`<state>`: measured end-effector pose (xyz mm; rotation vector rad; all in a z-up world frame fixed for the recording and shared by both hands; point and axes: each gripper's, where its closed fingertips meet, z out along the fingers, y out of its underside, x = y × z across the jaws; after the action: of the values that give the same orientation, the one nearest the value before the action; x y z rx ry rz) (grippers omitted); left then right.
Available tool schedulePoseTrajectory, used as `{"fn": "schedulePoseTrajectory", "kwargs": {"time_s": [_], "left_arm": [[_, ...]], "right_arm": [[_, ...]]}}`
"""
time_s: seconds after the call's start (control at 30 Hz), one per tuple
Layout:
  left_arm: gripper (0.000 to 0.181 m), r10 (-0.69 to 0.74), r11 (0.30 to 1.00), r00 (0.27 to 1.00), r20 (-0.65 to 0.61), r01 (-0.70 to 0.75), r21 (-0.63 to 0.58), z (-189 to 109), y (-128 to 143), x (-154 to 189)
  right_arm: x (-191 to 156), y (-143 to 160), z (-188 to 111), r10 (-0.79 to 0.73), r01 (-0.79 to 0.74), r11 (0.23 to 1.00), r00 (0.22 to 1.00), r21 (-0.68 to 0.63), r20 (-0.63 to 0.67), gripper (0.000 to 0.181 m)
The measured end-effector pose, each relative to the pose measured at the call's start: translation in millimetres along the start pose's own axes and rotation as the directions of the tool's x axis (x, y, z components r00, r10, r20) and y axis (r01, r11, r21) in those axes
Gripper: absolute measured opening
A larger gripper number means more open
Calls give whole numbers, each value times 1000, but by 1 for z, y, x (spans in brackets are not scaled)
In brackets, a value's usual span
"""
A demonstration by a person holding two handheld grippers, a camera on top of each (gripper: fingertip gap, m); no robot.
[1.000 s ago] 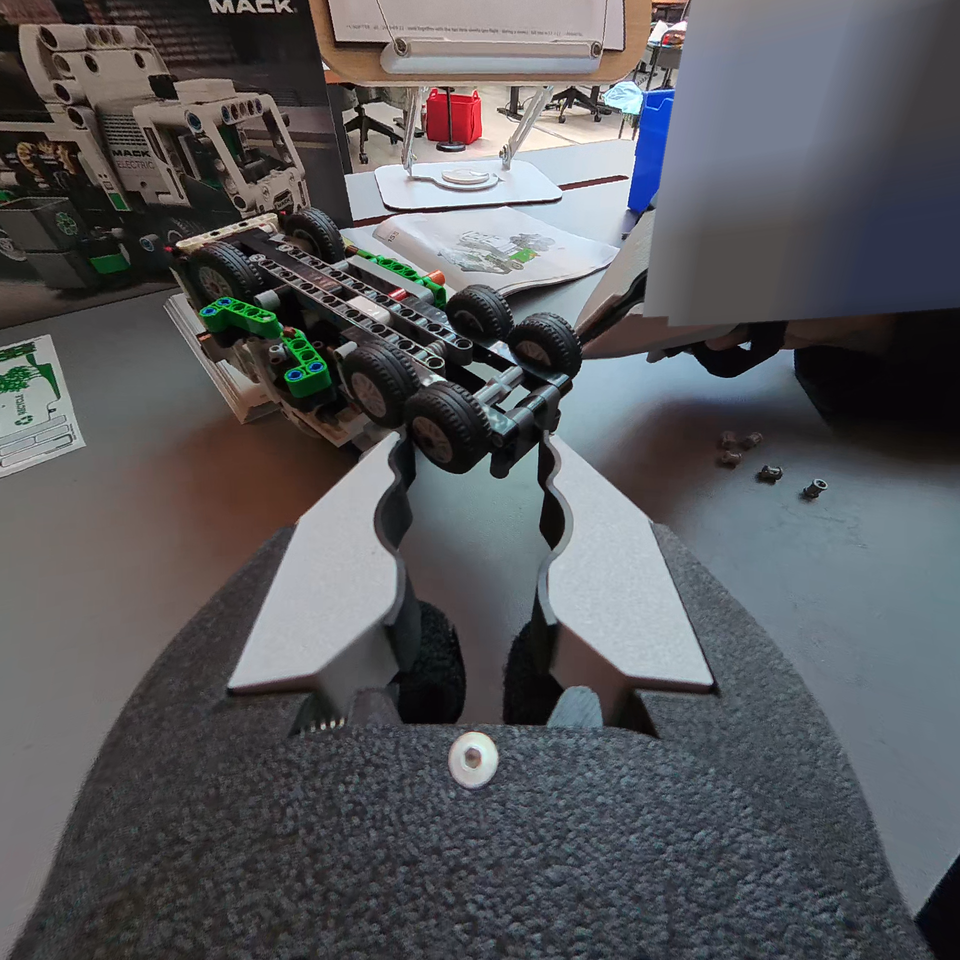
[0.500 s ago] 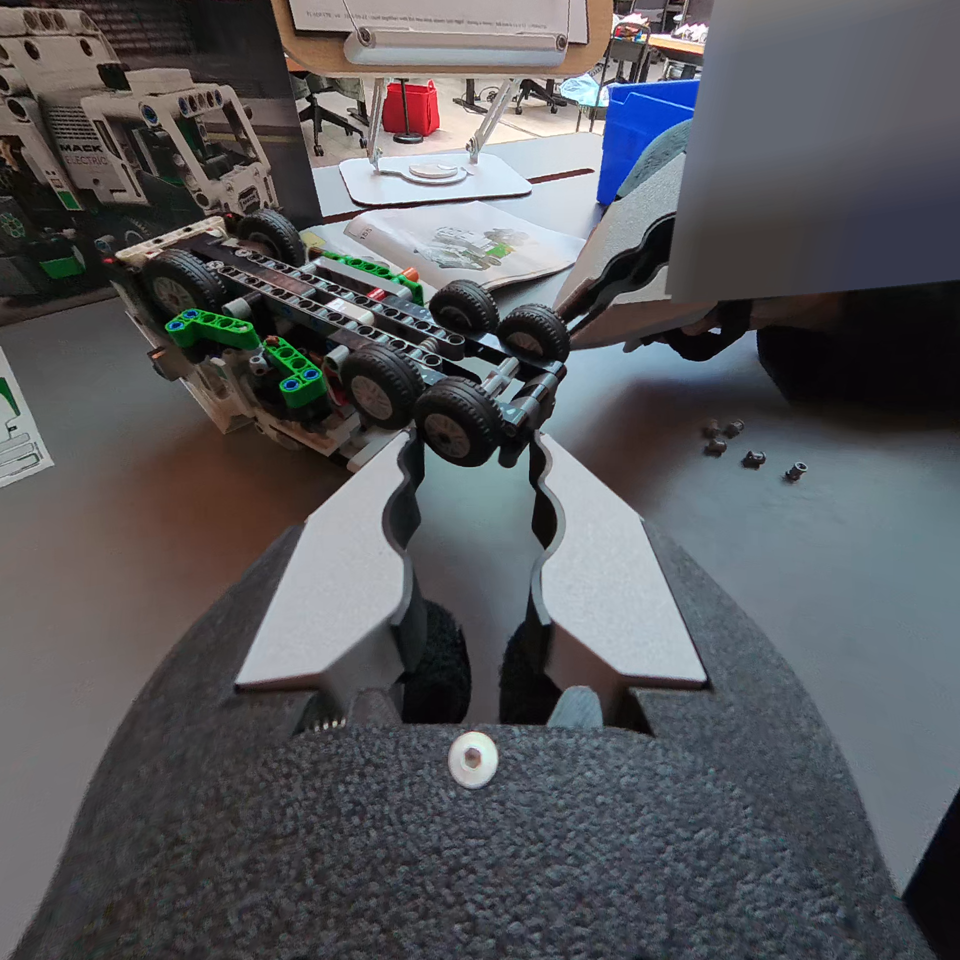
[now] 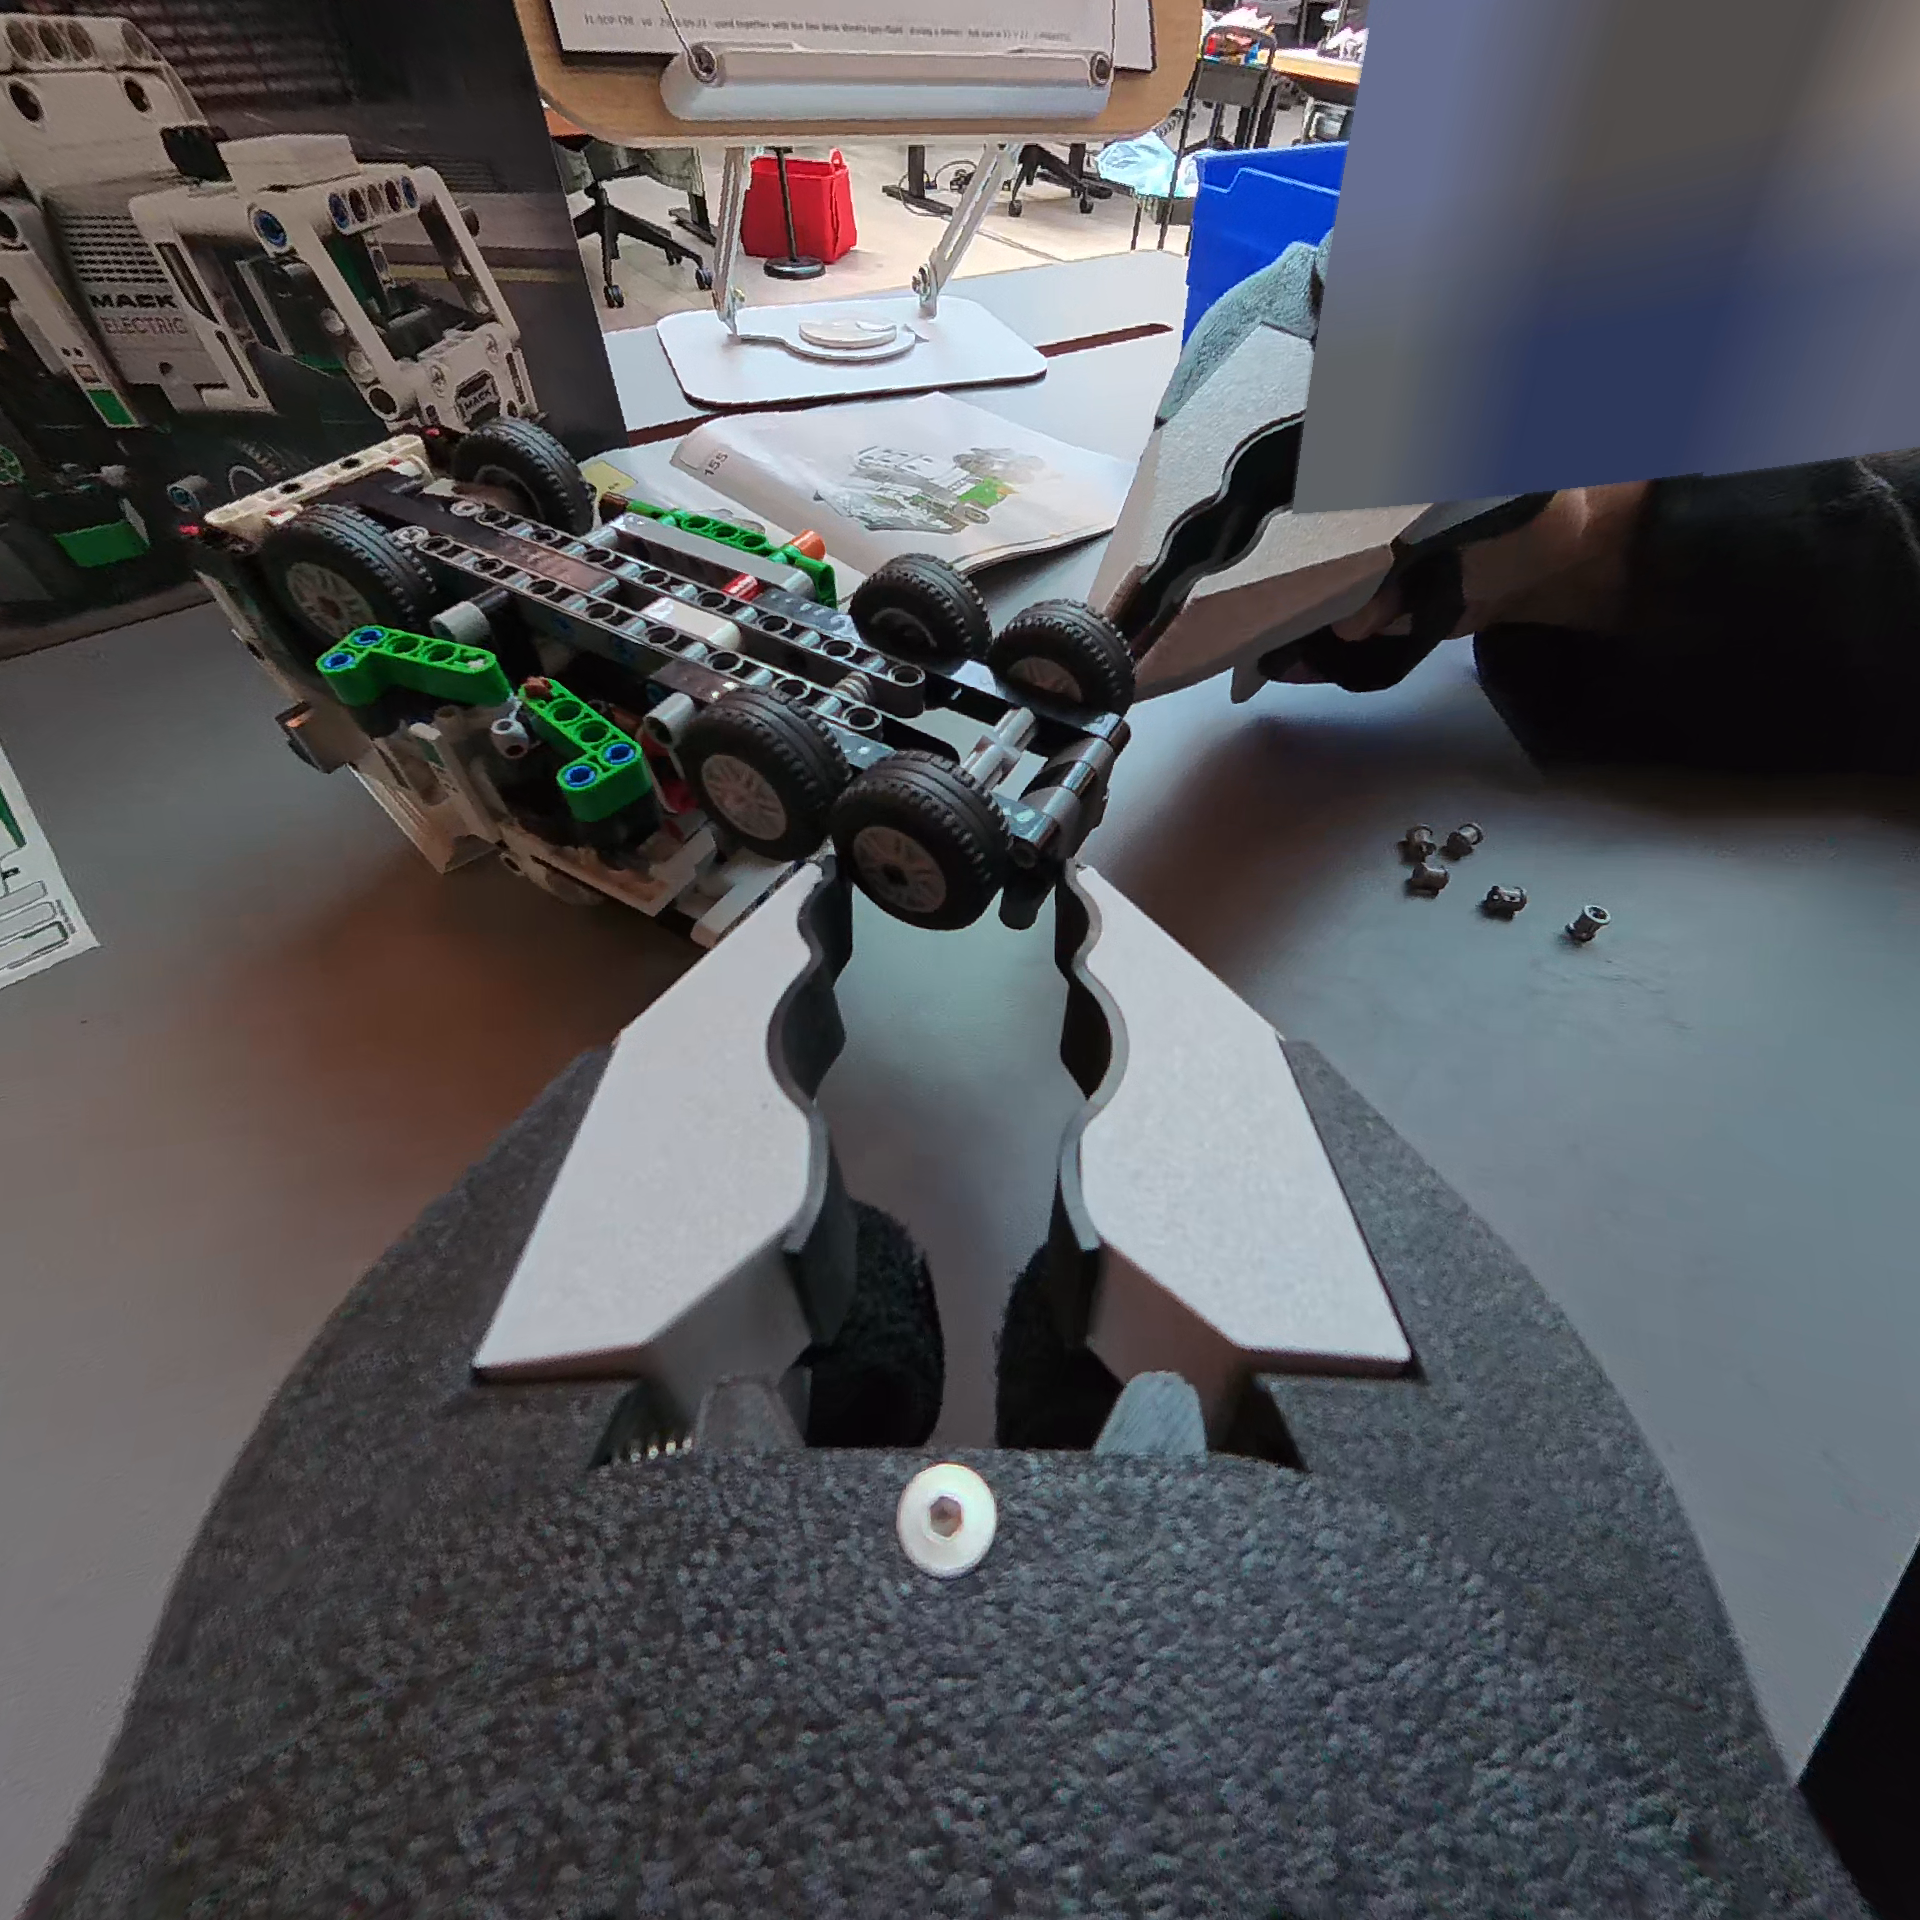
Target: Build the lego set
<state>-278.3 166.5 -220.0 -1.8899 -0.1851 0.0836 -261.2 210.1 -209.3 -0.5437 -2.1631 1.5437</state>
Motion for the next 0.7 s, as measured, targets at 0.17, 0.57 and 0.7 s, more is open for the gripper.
{"fn": "schedulePoseTrajectory", "kwargs": {"time_s": [0.17,0.57,0.7], "left_arm": [[38,1,1000,1000,0,-1,-5,-1,-1,-1],[34,25,1000,996,90,-25,-5,-20,-1,-4],[27,58,997,998,5,-58,56,-34,-19,24]], "right_arm": [[2,2,-1,-19,18,1000,1000,-19,-23,0],[-2,29,-19,-16,7,987,998,-158,-55,0],[-41,5,-28,41,-37,998,996,-50,80,0]]}}
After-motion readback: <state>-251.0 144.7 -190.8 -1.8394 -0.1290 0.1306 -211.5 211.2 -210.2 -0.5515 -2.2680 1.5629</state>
